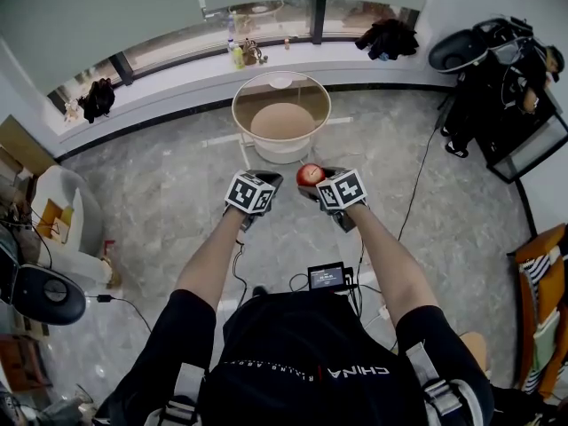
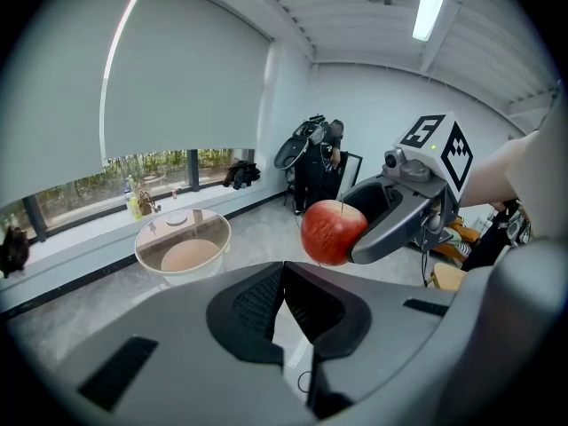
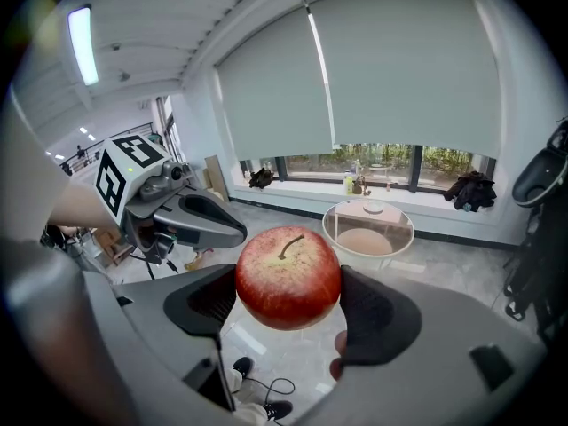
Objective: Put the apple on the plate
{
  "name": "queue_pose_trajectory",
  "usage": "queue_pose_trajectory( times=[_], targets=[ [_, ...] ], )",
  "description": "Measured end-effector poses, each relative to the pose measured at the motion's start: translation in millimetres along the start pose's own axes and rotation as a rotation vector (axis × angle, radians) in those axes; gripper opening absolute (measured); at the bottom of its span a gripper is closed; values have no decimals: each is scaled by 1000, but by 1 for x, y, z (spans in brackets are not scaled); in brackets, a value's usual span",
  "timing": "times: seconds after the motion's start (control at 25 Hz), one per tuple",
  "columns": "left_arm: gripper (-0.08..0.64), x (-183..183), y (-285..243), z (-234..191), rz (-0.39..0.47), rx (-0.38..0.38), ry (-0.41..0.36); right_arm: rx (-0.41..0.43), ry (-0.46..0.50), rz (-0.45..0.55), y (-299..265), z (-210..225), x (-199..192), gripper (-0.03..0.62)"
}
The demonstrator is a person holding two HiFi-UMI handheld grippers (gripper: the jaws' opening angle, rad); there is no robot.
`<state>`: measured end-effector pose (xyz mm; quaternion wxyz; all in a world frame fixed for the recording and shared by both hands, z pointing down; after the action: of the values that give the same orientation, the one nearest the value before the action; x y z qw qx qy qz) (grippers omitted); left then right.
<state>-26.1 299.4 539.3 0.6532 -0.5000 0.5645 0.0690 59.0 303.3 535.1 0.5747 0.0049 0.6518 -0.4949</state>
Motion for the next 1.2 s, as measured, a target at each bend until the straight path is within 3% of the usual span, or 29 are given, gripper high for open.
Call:
queue_pose_trajectory(
  times=[0.24, 0.72, 0.96, 1.2],
  targets=[
    [17, 8, -12, 11, 13, -1, 17, 9, 1, 2, 11, 17, -8, 376],
    [17, 3, -43, 15, -45, 93, 10, 21, -51, -13, 16, 73, -29, 376],
    [17, -9, -81, -45, -83, 82, 65, 28, -78, -46, -37, 99, -21, 376],
    [17, 27, -133, -154, -76, 43, 63, -34, -119, -78, -112, 158, 36, 376]
  ],
)
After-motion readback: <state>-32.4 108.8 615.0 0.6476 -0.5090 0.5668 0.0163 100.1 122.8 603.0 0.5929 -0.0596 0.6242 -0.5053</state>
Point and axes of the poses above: the fingertips, and each gripper's own axes: y backward along the fingers, z to its right, x out of its top, the point moved 1 cm from there along y, backward along the fingers, and after that the axes turned 2 degrees about z, right-handed, at the moved point
